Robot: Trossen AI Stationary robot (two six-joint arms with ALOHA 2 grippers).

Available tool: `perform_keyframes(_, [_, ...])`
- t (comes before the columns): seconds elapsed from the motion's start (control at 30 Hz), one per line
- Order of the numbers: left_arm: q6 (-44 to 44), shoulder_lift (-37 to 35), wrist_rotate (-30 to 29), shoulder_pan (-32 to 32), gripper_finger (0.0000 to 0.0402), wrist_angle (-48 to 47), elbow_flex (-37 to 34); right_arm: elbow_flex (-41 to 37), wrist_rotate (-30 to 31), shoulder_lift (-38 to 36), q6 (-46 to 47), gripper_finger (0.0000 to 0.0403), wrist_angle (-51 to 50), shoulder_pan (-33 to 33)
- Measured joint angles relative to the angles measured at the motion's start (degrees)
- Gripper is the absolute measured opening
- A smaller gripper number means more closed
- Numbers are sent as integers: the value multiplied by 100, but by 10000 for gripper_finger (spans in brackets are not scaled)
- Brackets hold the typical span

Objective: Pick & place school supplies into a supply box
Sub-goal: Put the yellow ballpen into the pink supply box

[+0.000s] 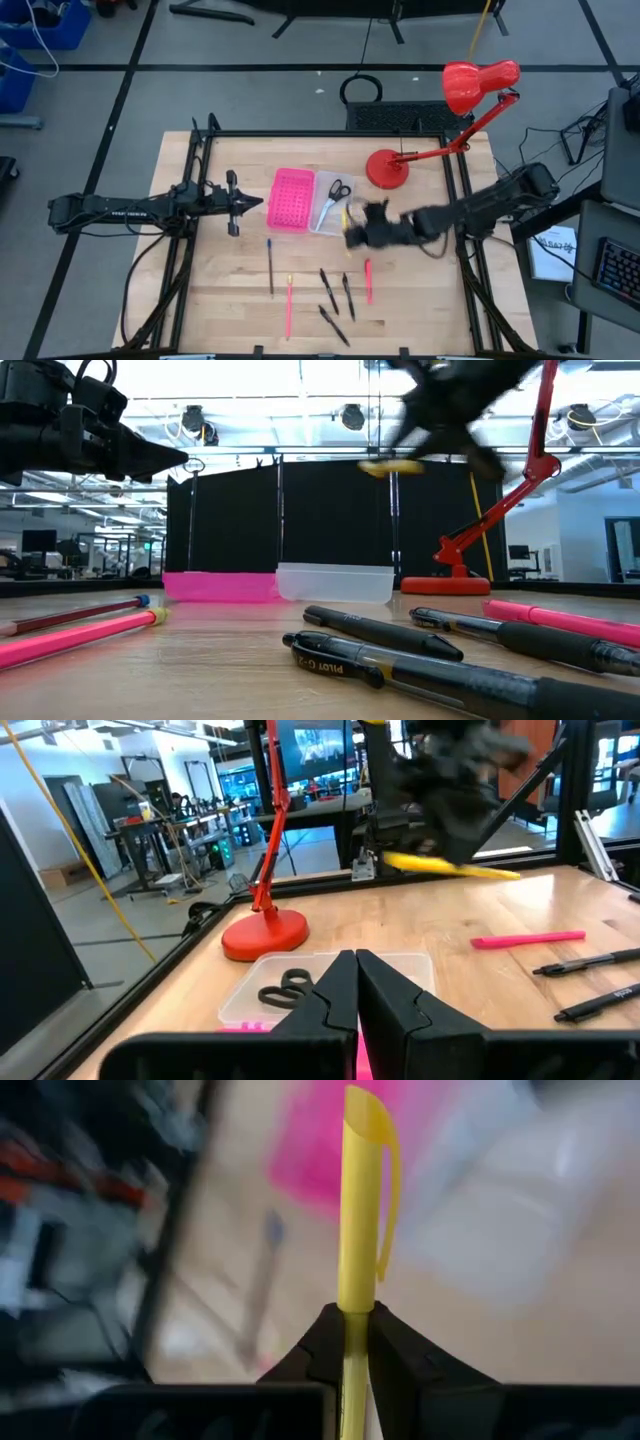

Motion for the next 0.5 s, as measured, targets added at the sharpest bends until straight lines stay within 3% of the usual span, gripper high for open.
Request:
perform_keyframes(0.23, [95,-1,-60,1,10,132,0,4,-722,456,-1075,20,1187,-1472])
perform_keyframes(0.5, [265,0,-164,2,10,154,0,-4,-1486,1352,-1037,20,1457,-2161])
